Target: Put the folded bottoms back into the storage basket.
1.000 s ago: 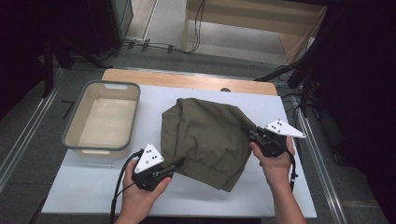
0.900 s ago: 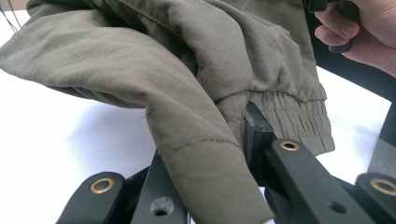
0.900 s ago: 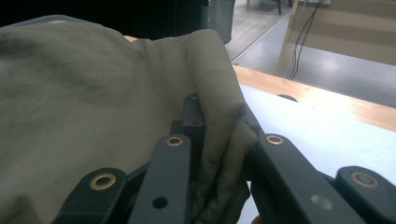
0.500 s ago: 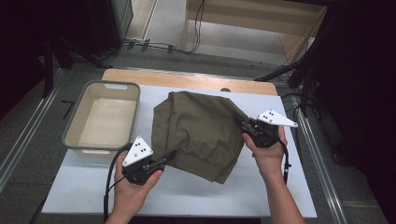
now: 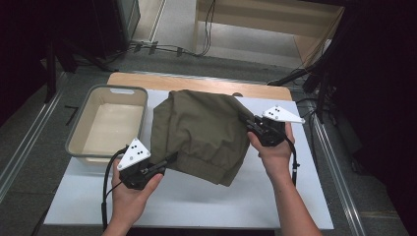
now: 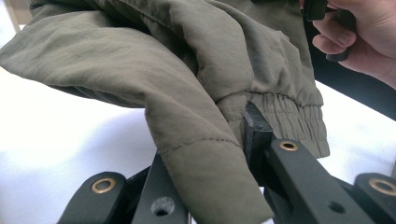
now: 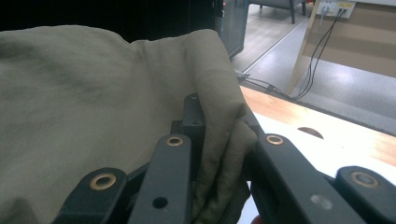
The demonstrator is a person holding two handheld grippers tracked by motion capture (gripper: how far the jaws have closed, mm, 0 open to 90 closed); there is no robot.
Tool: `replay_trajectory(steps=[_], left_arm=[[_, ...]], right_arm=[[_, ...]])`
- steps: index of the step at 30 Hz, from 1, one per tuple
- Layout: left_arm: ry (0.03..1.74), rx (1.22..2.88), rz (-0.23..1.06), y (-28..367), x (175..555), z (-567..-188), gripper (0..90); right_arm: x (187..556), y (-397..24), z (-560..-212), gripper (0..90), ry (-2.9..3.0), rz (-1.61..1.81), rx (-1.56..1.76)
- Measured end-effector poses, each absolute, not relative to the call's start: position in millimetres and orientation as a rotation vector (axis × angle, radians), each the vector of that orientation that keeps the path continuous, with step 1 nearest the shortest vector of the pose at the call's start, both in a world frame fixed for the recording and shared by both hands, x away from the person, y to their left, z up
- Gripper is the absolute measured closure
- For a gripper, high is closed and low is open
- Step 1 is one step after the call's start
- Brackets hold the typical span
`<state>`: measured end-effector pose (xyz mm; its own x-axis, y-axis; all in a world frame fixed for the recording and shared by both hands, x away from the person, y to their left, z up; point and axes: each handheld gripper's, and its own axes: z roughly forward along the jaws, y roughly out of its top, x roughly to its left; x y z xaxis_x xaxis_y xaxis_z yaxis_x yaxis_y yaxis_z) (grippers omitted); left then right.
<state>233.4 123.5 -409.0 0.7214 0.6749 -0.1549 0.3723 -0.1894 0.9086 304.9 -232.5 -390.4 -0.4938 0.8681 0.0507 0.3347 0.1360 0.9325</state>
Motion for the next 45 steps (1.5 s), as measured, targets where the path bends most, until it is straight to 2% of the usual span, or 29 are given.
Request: replay_trajectory(steps=[45], left_arm=[[0.931,1.677,0.406,196,245,-392,75.3]], right_arm=[[354,-153,-365,78.2,1.951,1.400,1.045]])
